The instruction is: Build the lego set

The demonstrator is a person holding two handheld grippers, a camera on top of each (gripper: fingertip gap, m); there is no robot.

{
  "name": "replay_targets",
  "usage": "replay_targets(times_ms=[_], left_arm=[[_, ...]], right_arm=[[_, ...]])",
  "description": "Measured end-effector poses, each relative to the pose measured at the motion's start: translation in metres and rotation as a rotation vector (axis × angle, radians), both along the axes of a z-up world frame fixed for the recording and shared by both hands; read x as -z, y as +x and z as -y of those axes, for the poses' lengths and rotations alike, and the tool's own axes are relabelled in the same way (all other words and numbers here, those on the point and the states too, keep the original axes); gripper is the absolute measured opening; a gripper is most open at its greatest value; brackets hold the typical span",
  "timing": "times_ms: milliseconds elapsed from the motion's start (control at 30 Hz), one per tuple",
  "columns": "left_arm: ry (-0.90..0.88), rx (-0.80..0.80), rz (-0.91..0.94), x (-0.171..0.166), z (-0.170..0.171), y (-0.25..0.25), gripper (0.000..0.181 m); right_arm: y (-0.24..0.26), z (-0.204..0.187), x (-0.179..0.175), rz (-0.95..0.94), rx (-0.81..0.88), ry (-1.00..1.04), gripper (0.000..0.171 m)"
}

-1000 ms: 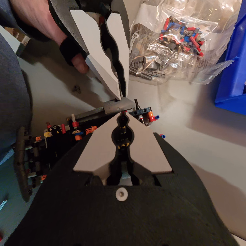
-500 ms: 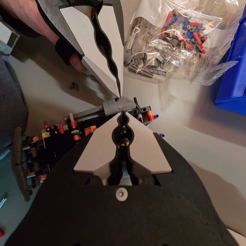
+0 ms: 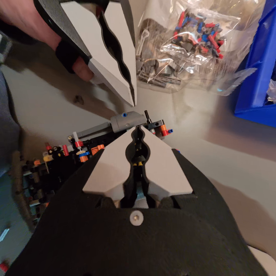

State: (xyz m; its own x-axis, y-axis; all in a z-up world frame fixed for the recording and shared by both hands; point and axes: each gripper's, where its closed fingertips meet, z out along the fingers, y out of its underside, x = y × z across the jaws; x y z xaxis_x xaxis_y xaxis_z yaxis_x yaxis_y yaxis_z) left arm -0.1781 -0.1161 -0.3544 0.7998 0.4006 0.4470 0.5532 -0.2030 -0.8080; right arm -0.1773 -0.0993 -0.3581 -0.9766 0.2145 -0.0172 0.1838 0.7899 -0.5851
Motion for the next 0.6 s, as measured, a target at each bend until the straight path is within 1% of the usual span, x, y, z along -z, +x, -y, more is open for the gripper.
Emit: replay_targets(times_ms=[133, 233, 300, 400, 600], left_arm=[[0.018, 0.041, -0.021, -0.004, -0.003, 0.008, 0.000], [0.043, 0.049, -0.016, -0.007, -0.005, 0.011, 0.000], [0.017, 0.063, -0.035, -0.005, -0.007, 0.014, 0.000], [-0.044, 0.072, -0.061, 0.002, -0.010, 0.016, 0.000], [-0.065, 0.054, -0.086, 0.002, -0.010, 0.015, 0.000]], right_arm=[[0.000, -0.003, -0.014, 0.038, 0.021, -0.070, 0.000], [0.004, -0.008, -0.007, 0.041, 0.010, -0.029, 0.000], [0.007, -0.004, -0.010, 0.048, 0.003, -0.056, 0.000], [0.005, -0.005, -0.005, 0.022, -0.011, -0.001, 0.000], [0.008, -0.003, 0.001, 0.025, -0.042, 0.042, 0.000]])
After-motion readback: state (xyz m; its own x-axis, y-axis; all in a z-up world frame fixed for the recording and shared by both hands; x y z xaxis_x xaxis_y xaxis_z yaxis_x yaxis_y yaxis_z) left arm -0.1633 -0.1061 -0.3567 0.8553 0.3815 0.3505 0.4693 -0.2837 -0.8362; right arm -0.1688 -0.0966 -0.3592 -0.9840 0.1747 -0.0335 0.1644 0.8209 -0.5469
